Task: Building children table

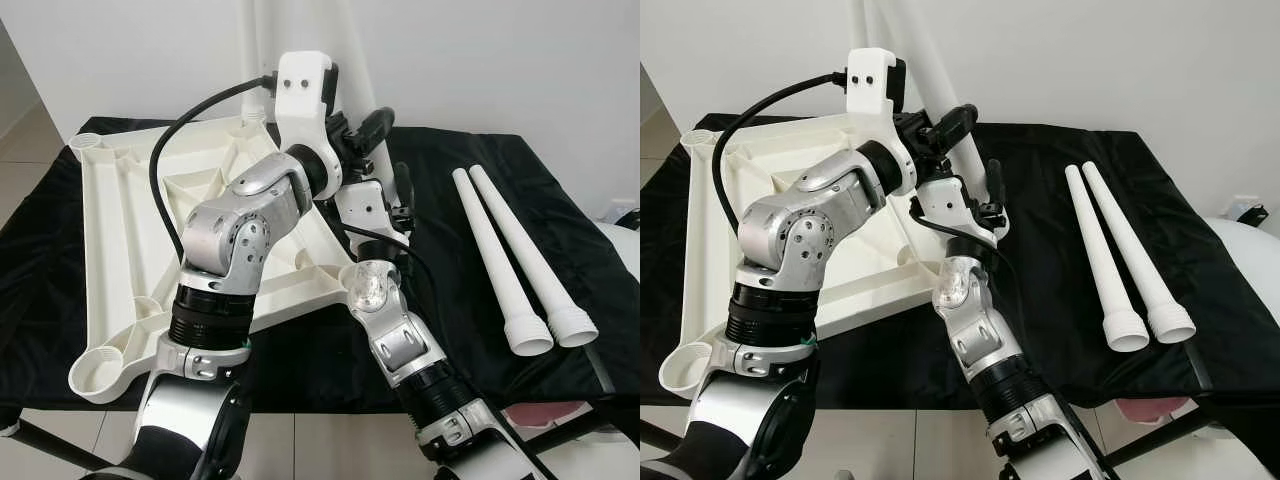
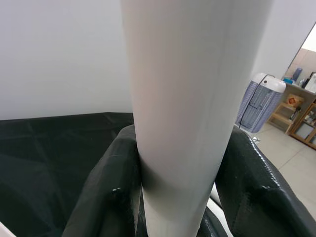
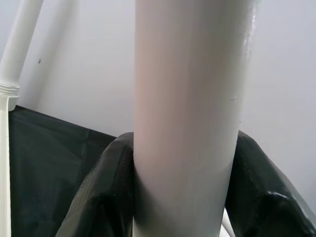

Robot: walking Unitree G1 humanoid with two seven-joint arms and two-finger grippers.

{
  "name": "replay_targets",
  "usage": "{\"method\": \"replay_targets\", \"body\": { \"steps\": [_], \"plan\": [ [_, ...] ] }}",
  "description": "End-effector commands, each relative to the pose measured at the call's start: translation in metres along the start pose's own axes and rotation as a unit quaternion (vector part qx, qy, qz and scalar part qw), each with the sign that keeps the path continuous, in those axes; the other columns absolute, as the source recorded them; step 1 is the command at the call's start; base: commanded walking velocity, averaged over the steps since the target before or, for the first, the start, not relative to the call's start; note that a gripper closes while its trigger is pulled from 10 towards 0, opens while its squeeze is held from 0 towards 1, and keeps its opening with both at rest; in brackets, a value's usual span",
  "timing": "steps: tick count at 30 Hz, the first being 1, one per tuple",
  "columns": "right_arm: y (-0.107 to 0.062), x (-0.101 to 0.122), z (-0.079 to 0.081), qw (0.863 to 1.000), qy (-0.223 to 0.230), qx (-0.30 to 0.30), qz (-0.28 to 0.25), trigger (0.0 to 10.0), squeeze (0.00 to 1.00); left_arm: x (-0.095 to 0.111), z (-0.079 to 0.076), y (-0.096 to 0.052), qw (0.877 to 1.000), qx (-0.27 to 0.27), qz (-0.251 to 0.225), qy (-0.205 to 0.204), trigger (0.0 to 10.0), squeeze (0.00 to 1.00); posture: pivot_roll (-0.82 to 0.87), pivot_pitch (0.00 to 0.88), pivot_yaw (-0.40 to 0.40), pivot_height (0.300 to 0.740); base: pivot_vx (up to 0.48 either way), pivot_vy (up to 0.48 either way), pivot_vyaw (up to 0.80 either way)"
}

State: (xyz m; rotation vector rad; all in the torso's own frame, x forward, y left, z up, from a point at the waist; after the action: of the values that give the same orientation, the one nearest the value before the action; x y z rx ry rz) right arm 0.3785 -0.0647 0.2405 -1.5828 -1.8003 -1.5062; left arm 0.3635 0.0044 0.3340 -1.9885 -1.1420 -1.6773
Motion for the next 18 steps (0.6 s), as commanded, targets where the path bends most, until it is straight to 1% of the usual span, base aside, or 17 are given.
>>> {"method": "replay_targets", "body": {
  "steps": [1,5,12,13,15,16,18],
  "plan": [
    [0.005,-0.01,-0.004,1.0,-0.011,-0.009,0.015,0.0,0.0,0.004,-0.006,-0.001,1.0,-0.01,-0.003,0.01,0.0,0.0,0.03,0.081,0.003,0.74,0.0,0.0,0.0],
    [0.007,-0.01,-0.005,1.0,-0.012,-0.011,0.015,0.0,0.0,0.003,-0.005,-0.001,1.0,-0.009,-0.002,0.011,0.0,0.0,0.03,0.081,0.002,0.74,0.0,0.0,0.0],
    [0.01,-0.009,-0.007,1.0,0.002,-0.01,0.019,0.0,0.0,-0.002,-0.008,-0.004,1.0,-0.017,0.008,0.017,0.0,0.0,0.03,0.082,0.001,0.74,0.0,0.0,0.0],
    [0.01,-0.008,-0.007,1.0,0.008,-0.008,0.019,0.0,0.0,-0.004,-0.012,-0.005,0.999,-0.033,0.012,0.021,0.0,0.0,0.03,0.083,0.003,0.74,0.0,0.0,0.0],
    [0.01,-0.007,-0.006,1.0,0.025,-0.003,0.019,0.0,0.0,-0.007,-0.025,-0.01,0.996,-0.072,0.021,0.044,0.0,0.0,0.03,0.084,0.003,0.74,0.0,0.0,0.0],
    [0.01,-0.006,-0.006,0.999,0.029,-0.002,0.019,0.0,0.0,-0.008,-0.029,-0.012,0.995,-0.082,0.024,0.05,0.0,0.0,0.03,0.084,0.003,0.74,0.0,0.0,0.0],
    [0.01,-0.006,-0.006,0.999,0.03,-0.002,0.019,0.0,0.0,-0.009,-0.03,-0.012,0.995,-0.085,0.025,0.053,0.0,0.0,0.03,0.084,0.004,0.74,0.0,0.0,0.0]
  ]
}}
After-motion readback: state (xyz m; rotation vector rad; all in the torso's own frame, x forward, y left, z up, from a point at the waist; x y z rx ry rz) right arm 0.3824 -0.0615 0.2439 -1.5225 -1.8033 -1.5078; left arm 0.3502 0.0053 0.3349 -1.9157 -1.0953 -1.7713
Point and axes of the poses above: a point about 5 cm out from each wrist's last joint towards the gripper, its own y axis pointing out of the wrist towards the gripper, its own x axis along the axis of the wrist's last joint, z = x × y, the point moved 5 cm from there along y, pointing out of the wrist towards the gripper, and after that the axes turned 6 degrees about -y, right-handed, at the moved point
